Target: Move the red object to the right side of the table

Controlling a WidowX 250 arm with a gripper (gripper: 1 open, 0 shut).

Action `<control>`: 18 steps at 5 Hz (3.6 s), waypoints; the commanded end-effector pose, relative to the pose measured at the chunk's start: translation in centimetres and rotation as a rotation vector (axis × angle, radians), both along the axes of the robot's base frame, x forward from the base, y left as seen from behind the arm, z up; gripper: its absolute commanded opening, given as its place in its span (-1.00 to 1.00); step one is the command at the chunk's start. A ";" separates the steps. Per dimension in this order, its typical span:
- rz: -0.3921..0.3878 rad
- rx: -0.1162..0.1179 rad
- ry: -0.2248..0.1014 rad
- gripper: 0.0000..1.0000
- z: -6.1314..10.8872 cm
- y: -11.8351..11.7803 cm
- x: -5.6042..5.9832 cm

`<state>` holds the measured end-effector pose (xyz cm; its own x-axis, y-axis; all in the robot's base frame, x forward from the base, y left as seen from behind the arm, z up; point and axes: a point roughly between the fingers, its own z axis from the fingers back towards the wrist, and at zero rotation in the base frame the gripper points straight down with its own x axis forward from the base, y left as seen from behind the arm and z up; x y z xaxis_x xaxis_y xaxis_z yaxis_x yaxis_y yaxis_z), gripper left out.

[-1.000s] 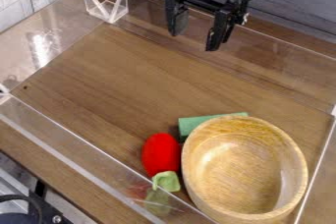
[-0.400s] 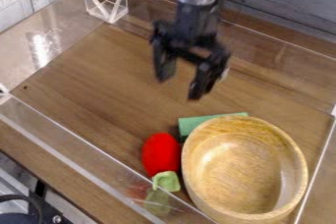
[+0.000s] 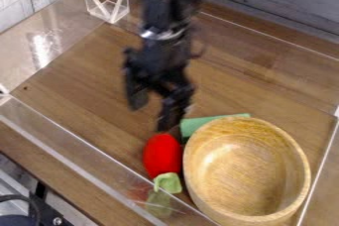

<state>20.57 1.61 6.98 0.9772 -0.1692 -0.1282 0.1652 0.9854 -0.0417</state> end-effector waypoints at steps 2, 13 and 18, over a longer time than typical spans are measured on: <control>-0.021 -0.019 -0.069 1.00 -1.3 0.8 -0.6; -0.015 -0.008 -0.225 1.00 -4.6 -0.2 1.0; 0.002 0.016 -0.215 -1.00 -3.7 -0.4 1.9</control>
